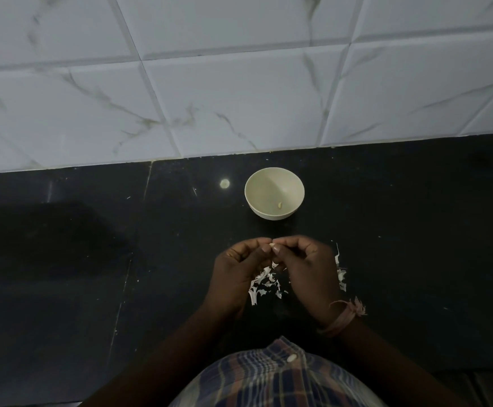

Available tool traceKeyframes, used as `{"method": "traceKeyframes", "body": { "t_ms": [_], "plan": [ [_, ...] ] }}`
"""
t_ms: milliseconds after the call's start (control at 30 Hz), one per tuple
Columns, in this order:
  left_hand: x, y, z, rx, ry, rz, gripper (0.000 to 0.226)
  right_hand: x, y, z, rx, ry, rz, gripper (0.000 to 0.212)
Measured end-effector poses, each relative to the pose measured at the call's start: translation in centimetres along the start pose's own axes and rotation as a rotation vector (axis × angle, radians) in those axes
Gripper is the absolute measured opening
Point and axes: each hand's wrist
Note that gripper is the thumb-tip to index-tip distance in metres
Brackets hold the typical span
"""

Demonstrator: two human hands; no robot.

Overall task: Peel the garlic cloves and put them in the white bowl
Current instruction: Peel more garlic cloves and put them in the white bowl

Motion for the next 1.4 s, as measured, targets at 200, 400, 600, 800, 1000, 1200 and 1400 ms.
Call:
{"method": "traceKeyframes", "body": {
  "t_ms": [200,400,600,800,1000,1200,1400],
  "plan": [
    [-0.1,0.5,-0.3,0.049,-0.040,-0.019,0.018,0.0,0.6,-0.5,-0.046,0.003,0.027,0.011],
    [0.4,0.6,-0.2,0.007,0.054,-0.016,0.021,0.1,0.2,-0.9,-0.037,0.043,0.075,0.015],
    [0.3,0.6,-0.3,0.039,0.002,0.034,0.021,0.2,0.1,-0.7,-0.026,0.107,0.084,0.014],
    [0.4,0.4,-0.4,0.041,0.019,0.042,0.022,0.6,0.0,-0.9,-0.008,0.102,0.102,0.015],
    [0.3,0.3,-0.3,0.066,-0.093,0.041,0.018,0.7,0.2,-0.9,0.053,0.010,0.119,0.015],
    [0.2,0.5,0.1,0.089,-0.079,0.048,0.027,0.5,0.3,-1.1,0.079,-0.065,0.116,0.018],
    [0.4,0.7,0.1,0.140,-0.167,0.054,0.022,0.5,0.5,-0.8,0.063,-0.100,0.107,0.014]
  ]
}}
Point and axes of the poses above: each hand's wrist, its own y-axis towards the middle knuckle, its own x-axis out of the back of the hand, z = x × y, and after that the axes turned 14 degrees about y, right-handed
